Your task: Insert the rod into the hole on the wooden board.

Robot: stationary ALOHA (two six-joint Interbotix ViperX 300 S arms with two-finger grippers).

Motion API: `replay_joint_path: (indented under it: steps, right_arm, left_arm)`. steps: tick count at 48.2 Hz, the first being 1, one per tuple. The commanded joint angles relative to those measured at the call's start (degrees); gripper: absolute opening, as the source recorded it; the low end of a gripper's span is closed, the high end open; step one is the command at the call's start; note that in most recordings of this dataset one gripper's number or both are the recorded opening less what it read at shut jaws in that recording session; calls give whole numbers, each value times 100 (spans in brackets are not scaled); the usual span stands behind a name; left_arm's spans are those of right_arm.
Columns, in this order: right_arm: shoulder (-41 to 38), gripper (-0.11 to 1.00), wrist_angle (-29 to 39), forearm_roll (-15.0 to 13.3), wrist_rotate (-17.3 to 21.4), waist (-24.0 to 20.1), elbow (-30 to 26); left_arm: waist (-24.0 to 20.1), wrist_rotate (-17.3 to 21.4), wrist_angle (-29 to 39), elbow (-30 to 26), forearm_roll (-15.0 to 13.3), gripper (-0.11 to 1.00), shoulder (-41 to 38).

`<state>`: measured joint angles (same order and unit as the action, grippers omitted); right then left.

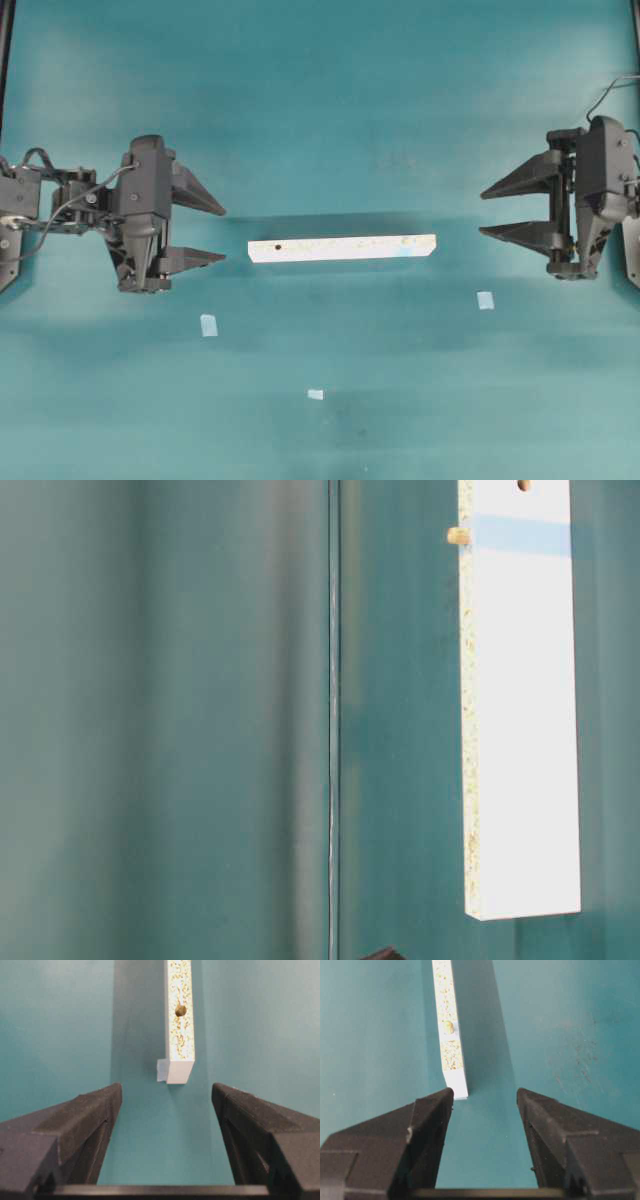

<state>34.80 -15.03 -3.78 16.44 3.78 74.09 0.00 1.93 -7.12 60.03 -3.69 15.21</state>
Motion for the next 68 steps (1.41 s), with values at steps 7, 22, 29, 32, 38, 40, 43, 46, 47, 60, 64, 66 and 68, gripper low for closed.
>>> replay_joint_path:
  steps: [7,22,29,32,38,40,43,46,47,60,64,66,68]
  right_arm:
    - [9,64,62,-9,9,9,-44]
    - [-9,64,62,-9,9,9,-79]
    - [-149,64,44,-9,9,9,-158]
    - [-264,64,0,-9,9,18,-246]
    - [-624,64,-158,-9,18,9,-439]
    - [-765,64,-220,-9,18,18,-501]
    - [-949,64,-308,-9,18,9,-563]
    - [-1090,64,-387,-18,18,9,-598]
    - [-1116,64,-404,-9,18,18,-598]
    - [-905,64,-404,-9,18,9,-563]
    - [-703,64,-352,-18,18,18,-510]
    - [-571,64,-290,-18,18,18,-475]
    - [-466,64,-229,-18,18,9,-439]
  left_arm:
    - [-18,-18,-26,-9,0,85,88]
    - [-18,-9,-26,-35,0,85,53]
    - [-18,0,-26,-88,0,85,44]
    - [-26,9,-26,-114,0,85,44]
    - [-70,9,-26,-123,0,85,35]
    - [-88,0,-26,-123,0,85,35]
    - [-97,0,-26,-114,0,85,44]
    - [-97,-18,-26,-97,9,85,44]
    - [-97,-18,-26,-88,0,85,44]
    - [-97,-26,-18,-26,0,85,105]
    - [-97,-26,-26,26,0,85,149]
    - [-97,-26,-18,62,0,85,167]
    - [-97,-26,-18,79,0,85,202]
